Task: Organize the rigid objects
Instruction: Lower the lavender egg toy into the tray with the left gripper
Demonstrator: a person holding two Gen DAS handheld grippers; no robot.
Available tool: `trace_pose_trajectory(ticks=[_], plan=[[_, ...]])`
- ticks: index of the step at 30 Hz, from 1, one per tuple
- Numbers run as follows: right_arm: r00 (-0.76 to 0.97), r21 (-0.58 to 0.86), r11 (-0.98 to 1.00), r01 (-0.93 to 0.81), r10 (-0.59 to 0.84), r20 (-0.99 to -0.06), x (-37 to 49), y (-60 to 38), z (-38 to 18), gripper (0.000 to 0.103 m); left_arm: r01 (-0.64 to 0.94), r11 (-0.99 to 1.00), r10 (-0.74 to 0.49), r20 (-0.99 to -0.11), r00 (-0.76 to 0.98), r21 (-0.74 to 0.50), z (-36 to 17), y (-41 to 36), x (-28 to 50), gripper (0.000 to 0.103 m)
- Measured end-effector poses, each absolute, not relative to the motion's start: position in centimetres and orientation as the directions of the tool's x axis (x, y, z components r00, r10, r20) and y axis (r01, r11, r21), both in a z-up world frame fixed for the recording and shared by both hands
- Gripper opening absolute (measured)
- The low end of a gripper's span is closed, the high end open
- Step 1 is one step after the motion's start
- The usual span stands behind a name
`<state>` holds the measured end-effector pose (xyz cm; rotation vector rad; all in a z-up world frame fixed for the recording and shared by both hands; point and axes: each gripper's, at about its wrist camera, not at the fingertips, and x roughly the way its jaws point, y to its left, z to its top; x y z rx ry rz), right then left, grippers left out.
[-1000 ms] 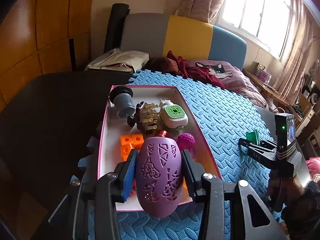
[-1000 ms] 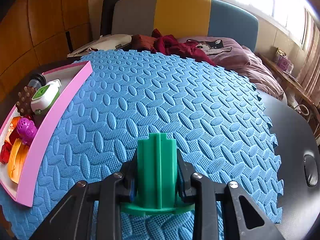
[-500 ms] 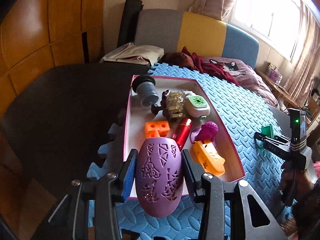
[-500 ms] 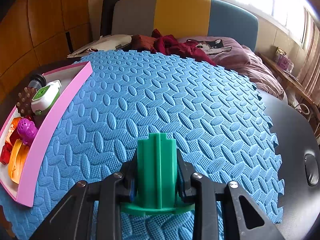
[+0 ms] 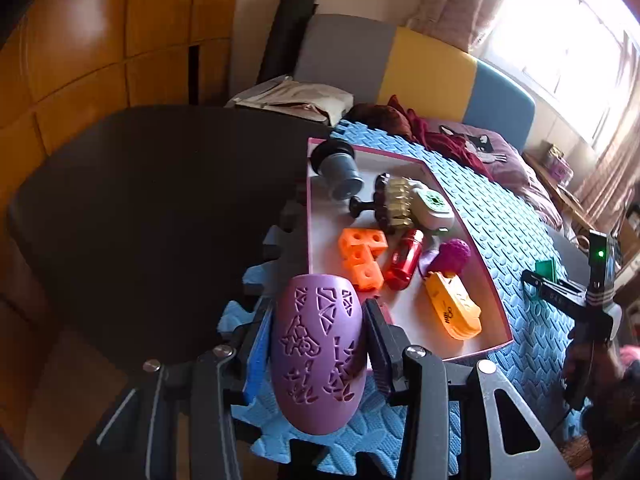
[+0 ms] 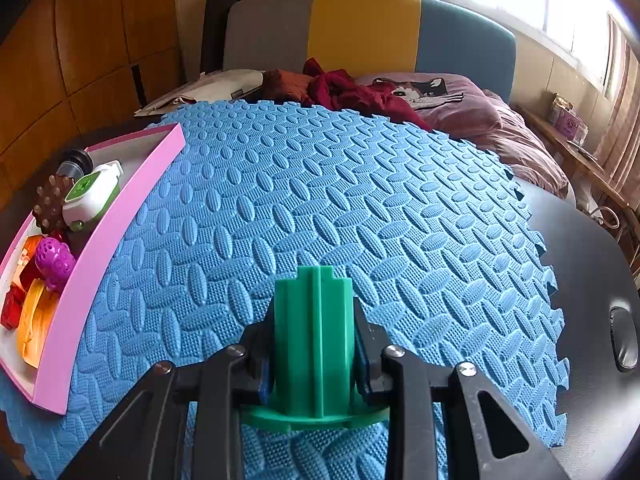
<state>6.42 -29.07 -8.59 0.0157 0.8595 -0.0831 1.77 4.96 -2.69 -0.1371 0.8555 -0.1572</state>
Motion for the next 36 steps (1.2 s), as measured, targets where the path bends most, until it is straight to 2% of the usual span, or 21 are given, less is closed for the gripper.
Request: trace_pose_trajectory(ticks=[5,9,20,25,28,36], plan=[[0.65,-0.009,0.997,0.079,-0.059,-0.757,6.4,-29.1,-8.6,0.03,0.071,0.968,-0.23,-0.736,0.637,-0.241,-2.7,6.5,2.1,0.044],[0.652,0.004,0.997,0.08,-0.049,-0.757,6.4,-29.3,-8.6,0.03,0.121,0.951,-0.297,-0.731,0.614,-0.285,-2.7,5.2,2.7,0.044],[0.655,0.037,0.996,0.079,-0.024,-0.755,6.4,-29.8,-8.7,0.03,0.298,0.917,-0.389,-0.765,0.513,-0.267,-3.9,-2.1,4.5,0.044],[0.656,0.046,0.996,0.079,-0.017,-0.754,6.3,-29.9,-8.6,0.03,0.293,0.93,-0.346,-0.799,0.492,-0.223,-5.7,-3.6,5.5,0.044],[0.657,0.049,0.996,0.079,-0.015,-0.754,6.3,-29.9,-8.6,0.03,0.304,0.939,-0.304,-0.795,0.524,-0.159,-5.8,-4.3,5.8,0.044],[0.657,0.048,0.996,0.08,-0.016,-0.754,6.3,-29.9,-8.6,0.03,0.258,0.96,-0.238,-0.796,0.556,-0.106,-7.5,-3.7,7.2,0.044]])
